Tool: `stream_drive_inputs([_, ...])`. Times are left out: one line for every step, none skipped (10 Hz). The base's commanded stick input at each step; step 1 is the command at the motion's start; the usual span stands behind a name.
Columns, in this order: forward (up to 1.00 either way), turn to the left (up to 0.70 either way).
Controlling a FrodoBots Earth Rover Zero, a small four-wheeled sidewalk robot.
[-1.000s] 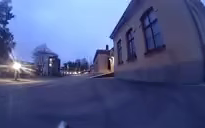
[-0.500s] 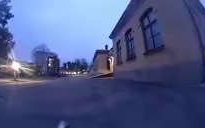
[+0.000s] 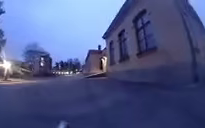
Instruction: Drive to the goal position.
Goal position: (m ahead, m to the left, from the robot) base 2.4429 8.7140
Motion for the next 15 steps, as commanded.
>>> stream_drive_inputs([0.0,-0.7])
stream_drive_inputs([0.0,-0.7])
stream_drive_inputs([0.0,-0.7])
stream_drive_inputs([0.0,-0.7])
stream_drive_inputs([0.0,-0.7])
stream_drive_inputs([0.0,-0.7])
stream_drive_inputs([0.0,-0.7])
stream_drive_inputs([0.0,-0.7])
stream_drive_inputs([0.0,-0.7])
stream_drive_inputs([0.0,-0.7])
stream_drive_inputs([0.0,-0.7])
stream_drive_inputs([0.0,-0.7])
stream_drive_inputs([0.0,-0.7])
stream_drive_inputs([0.0,-0.7])
stream_drive_inputs([0.0,-0.7])
